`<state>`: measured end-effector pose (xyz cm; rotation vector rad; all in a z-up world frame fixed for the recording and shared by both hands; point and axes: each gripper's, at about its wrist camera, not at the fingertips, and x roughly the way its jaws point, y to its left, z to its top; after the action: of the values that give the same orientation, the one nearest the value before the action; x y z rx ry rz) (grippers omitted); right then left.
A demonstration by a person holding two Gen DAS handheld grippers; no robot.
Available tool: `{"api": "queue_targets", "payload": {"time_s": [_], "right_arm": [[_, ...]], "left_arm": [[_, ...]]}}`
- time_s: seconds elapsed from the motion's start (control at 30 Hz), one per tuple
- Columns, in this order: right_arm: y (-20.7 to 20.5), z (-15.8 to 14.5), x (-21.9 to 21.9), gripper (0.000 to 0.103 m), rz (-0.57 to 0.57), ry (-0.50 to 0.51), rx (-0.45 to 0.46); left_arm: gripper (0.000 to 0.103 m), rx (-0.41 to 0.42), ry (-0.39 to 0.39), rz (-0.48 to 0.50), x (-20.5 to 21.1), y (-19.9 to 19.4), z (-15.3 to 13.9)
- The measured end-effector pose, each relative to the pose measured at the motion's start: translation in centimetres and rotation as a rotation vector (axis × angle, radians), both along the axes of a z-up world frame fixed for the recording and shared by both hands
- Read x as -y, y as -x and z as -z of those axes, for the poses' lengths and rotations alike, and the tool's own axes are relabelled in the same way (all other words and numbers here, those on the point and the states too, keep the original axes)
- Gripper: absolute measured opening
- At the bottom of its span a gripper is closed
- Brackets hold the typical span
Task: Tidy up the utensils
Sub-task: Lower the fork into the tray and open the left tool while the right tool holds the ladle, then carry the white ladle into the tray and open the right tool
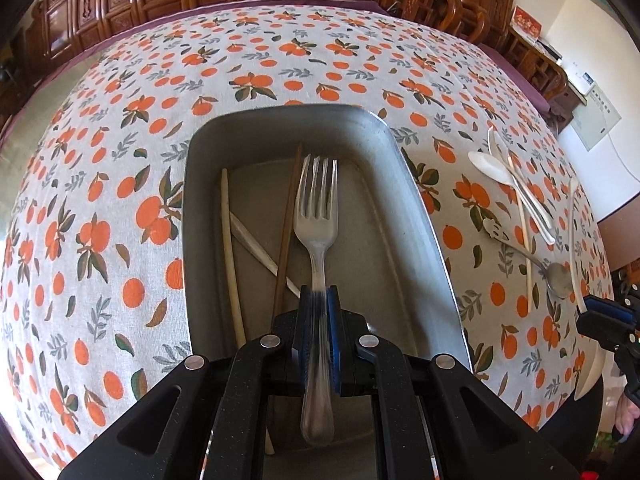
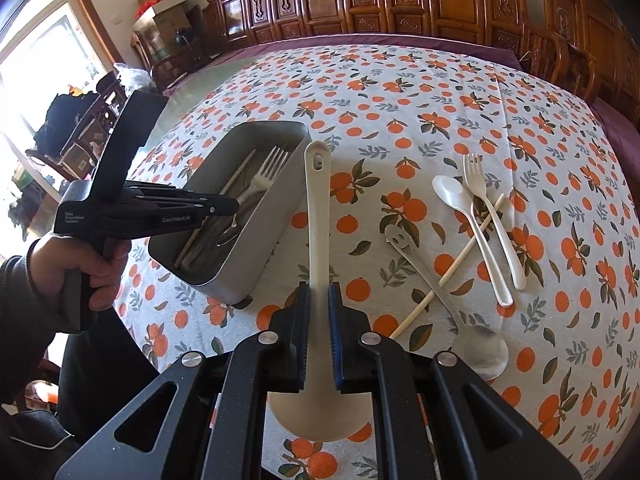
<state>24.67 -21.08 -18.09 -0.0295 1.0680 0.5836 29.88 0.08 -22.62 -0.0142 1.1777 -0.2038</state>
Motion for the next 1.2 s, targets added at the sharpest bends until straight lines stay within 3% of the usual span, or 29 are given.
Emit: {"api": "queue_targets", "payload": {"time_s": [0.23,0.77,1.2], "right_arm": [[0.2,-0.7,-1.0,0.011,-0.008,-0.001,0.010],[-1.1,-2.4,-8.0,0.011,-0.056,-0.034,0.032],[-3.6,-1.6,-12.9,0.011,-0.052,-0.043,-0.001]], "left_arm": [[0.009,0.040,0.009,0.004,-0.5,1.0,-2.0],[0.030,0.158,0.029,-0.038,-5.2,5.5,-6.8],[0.039,0.198,0.028,-0.094,-9.4,7.4,-8.5]]}}
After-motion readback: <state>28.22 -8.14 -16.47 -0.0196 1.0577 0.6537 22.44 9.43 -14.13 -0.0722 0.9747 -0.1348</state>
